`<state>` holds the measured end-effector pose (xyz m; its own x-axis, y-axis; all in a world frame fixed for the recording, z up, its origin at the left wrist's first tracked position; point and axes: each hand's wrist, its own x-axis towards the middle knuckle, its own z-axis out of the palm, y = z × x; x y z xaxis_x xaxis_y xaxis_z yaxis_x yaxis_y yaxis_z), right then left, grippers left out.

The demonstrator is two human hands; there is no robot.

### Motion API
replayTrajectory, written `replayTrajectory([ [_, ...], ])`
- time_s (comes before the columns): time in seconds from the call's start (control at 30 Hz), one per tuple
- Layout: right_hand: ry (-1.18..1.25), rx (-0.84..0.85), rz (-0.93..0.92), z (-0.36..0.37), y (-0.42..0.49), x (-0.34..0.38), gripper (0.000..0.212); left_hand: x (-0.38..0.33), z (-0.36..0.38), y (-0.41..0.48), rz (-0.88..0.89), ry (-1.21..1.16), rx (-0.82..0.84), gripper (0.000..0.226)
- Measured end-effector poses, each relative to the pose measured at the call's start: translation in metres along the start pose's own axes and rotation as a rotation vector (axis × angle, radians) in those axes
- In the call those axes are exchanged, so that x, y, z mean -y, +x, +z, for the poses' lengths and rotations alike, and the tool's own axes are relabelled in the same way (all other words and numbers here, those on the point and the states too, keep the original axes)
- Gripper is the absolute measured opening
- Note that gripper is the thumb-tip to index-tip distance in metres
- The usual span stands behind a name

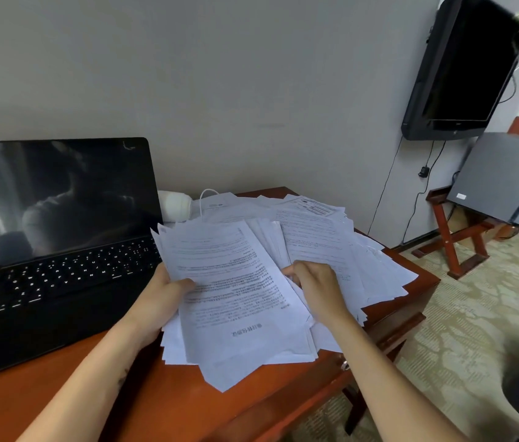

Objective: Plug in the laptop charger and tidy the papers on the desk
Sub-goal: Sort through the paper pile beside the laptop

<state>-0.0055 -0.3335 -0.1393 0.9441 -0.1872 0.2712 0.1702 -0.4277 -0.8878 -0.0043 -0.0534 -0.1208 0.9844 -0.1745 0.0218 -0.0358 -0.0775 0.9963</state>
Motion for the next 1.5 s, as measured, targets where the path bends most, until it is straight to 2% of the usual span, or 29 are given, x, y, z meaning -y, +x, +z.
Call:
replayTrajectory([
  [0.13, -0.029, 0.089, 0.062, 0.0, 0.001, -0.001, 0.048, -0.002, 0.001, -0.004, 0.0, 0.034, -0.028, 0.047],
  [0.2, -0.035, 0.155, 0.08, -0.003, 0.002, -0.001, 0.04, -0.003, 0.002, -0.005, 0.004, 0.046, -0.036, 0.042],
  [0.3, 0.067, 0.109, 0.095, -0.009, 0.003, -0.001, 0.033, -0.002, 0.001, -0.004, -0.033, 0.012, -0.055, 0.032],
  [0.37, 0.093, 0.046, 0.076, -0.009, 0.003, -0.001, 0.032, 0.0, -0.001, -0.002, -0.074, -0.002, -0.082, 0.049],
  [0.43, 0.005, 0.031, 0.017, -0.005, 0.004, -0.003, 0.031, 0.004, -0.004, 0.001, -0.106, -0.005, -0.071, 0.06],
  [0.53, -0.182, 0.064, -0.08, 0.001, 0.003, -0.009, 0.029, 0.006, 0.0, 0.003, -0.149, -0.009, -0.067, 0.043],
  [0.63, -0.229, 0.048, -0.099, 0.002, 0.003, -0.01, 0.032, 0.007, 0.001, 0.002, -0.131, 0.077, -0.088, 0.035],
  [0.7, -0.284, -0.087, -0.116, 0.002, 0.002, -0.013, 0.034, 0.004, 0.001, 0.001, -0.09, 0.118, -0.108, 0.035],
  [0.77, -0.495, -0.341, -0.094, 0.002, 0.003, -0.018, 0.023, -0.001, -0.002, 0.0, -0.031, 0.14, -0.163, 0.037],
  [0.8, -0.622, -0.438, -0.002, 0.001, 0.004, -0.021, 0.019, -0.003, -0.005, 0.0, 0.006, 0.154, -0.194, 0.039],
  [0.83, -0.712, -0.472, 0.134, 0.001, 0.005, -0.022, 0.03, -0.005, -0.008, 0.0, 0.044, 0.166, -0.225, 0.041],
  [0.9, -0.757, -0.373, 0.362, -0.001, 0.009, -0.024, 0.067, -0.008, -0.015, 0.0, 0.112, 0.178, -0.296, 0.044],
  [0.97, -0.75, -0.26, 0.43, -0.002, 0.013, -0.024, 0.097, -0.01, -0.025, -0.001, 0.145, 0.167, -0.372, 0.046],
  [1.07, -0.774, -0.217, 0.459, -0.011, 0.02, -0.023, 0.119, -0.011, -0.038, -0.002, 0.153, 0.141, -0.44, 0.05],
  [1.23, -0.808, -0.16, 0.412, -0.034, 0.025, -0.018, 0.123, -0.001, -0.048, -0.016, 0.131, 0.117, -0.433, 0.047],
  [1.33, -0.861, -0.144, 0.315, -0.036, 0.02, -0.017, 0.109, 0.007, -0.051, -0.023, 0.115, 0.104, -0.416, 0.044],
  [1.5, -0.754, -0.04, 0.253, -0.038, 0.018, -0.011, 0.085, 0.012, -0.047, -0.024, 0.116, 0.089, -0.421, 0.046],
])
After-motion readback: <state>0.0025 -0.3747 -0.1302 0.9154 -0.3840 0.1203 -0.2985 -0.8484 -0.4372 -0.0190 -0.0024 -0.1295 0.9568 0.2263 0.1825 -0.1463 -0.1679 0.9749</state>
